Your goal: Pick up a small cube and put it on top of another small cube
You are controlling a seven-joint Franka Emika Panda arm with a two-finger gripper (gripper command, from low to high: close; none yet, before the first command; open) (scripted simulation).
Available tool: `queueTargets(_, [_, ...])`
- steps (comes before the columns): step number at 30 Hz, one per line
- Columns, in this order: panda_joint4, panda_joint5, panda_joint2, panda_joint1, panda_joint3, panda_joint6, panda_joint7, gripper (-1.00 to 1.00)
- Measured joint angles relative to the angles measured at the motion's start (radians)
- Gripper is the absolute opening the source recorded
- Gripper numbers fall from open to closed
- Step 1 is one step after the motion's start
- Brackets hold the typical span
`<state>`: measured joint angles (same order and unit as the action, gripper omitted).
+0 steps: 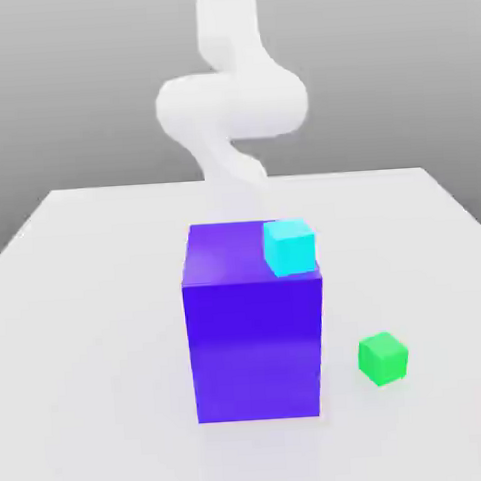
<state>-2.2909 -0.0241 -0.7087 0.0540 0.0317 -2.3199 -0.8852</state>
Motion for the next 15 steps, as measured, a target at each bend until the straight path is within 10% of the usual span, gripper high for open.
queueTargets(15, [0.055, -0.173, 0.552, 0.232, 0.103, -0.118, -0.532, 0.0])
